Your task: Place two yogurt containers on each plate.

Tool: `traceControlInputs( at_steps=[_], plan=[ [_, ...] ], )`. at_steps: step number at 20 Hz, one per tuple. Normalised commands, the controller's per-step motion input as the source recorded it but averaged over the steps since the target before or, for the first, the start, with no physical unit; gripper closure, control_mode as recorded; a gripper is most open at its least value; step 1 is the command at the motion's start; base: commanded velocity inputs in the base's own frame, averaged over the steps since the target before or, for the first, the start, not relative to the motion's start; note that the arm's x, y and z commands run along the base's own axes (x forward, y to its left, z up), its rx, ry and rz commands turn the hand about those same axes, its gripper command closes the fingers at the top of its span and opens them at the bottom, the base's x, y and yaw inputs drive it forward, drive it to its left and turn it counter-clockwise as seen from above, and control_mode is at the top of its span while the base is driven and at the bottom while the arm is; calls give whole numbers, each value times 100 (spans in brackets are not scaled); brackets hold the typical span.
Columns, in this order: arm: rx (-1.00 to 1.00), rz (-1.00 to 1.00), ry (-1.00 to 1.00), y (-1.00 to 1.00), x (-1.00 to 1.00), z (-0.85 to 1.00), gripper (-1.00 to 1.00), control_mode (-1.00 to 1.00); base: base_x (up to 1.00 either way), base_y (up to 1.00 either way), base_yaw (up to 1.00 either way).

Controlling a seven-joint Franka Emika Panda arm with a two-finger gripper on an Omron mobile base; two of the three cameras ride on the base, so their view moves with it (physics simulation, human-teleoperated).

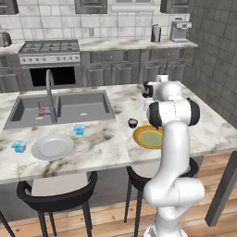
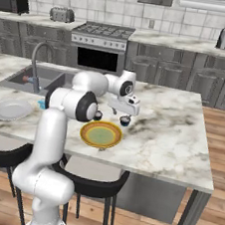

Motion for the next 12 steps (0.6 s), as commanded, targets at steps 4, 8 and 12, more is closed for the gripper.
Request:
traceControlInputs(
  at_steps=[4, 8, 12],
  plan=[
    [0, 0, 0, -9, 3, -25, -100, -100, 0, 0, 0],
    [0, 0, 0, -3, 0, -19, -100, -100, 0, 0, 0],
    [0, 0, 0, 0, 15, -20, -100, -100, 0, 0, 0]
  ],
)
